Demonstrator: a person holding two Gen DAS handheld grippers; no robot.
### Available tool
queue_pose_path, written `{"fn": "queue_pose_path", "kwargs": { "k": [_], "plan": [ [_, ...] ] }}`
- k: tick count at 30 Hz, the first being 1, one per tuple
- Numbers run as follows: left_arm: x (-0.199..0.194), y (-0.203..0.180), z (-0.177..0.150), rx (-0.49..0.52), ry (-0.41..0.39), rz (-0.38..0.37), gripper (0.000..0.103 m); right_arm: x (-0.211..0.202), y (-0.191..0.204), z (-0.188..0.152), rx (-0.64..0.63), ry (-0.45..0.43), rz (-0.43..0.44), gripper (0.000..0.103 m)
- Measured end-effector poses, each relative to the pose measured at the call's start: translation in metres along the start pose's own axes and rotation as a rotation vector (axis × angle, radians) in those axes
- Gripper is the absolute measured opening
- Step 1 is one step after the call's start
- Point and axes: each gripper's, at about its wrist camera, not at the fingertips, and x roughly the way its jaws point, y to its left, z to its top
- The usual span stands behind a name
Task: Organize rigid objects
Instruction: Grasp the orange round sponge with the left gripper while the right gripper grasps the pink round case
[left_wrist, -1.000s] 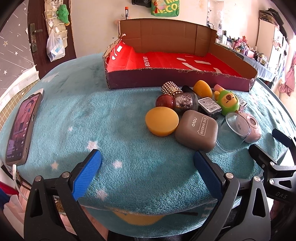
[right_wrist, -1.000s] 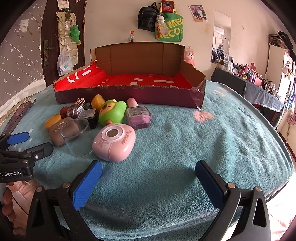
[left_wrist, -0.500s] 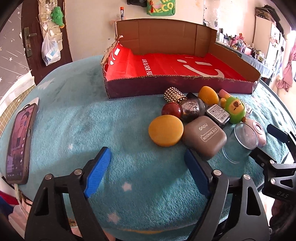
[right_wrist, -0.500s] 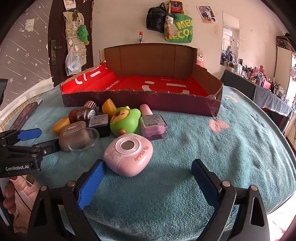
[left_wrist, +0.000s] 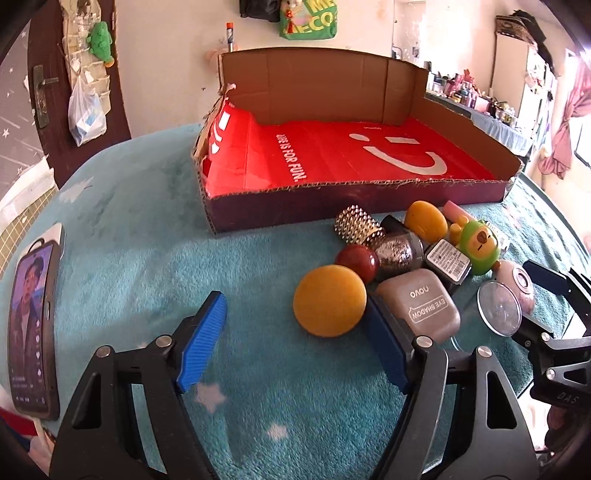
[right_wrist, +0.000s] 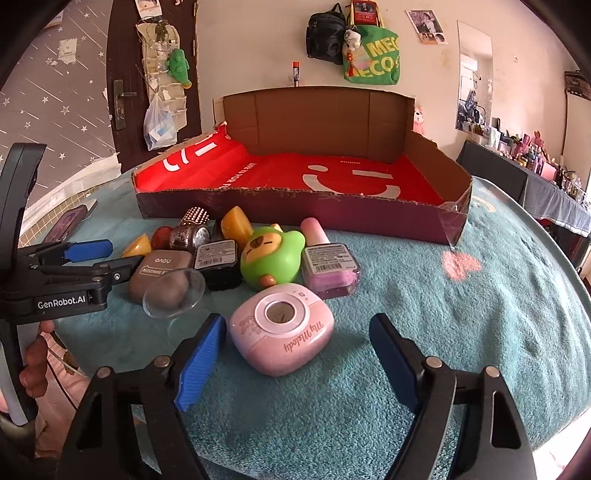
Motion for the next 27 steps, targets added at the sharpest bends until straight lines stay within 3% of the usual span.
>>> {"fn": "queue_pose_path", "kwargs": {
  "k": [3,5,7,18,27],
  "plan": [
    [0.003,-0.004,0.004,0.033,-0.002,-0.022,0.06,0.002,0.001,0.0,-0.013,0.005,0.011,0.074],
    [0.006,-0.006,0.005,0.043,0.004,-0.047,0.044,0.003,0.004,0.0,-0.024,0.009,0.02,0.066],
    [0.005,-0.009,0.004,0.049,0.005,-0.074,0.036,0.004,0.005,0.0,-0.027,0.021,0.029,0.059],
    [-0.015,-0.011,0.001,0.036,0.004,-0.058,0.036,-0.01,-0.001,0.003,-0.005,0.008,0.04,0.059],
    [-0.048,-0.022,0.032,0.039,-0.072,-0.074,0.036,-0.031,-0.012,0.043,0.019,-0.034,0.066,0.059]
  ]
}}
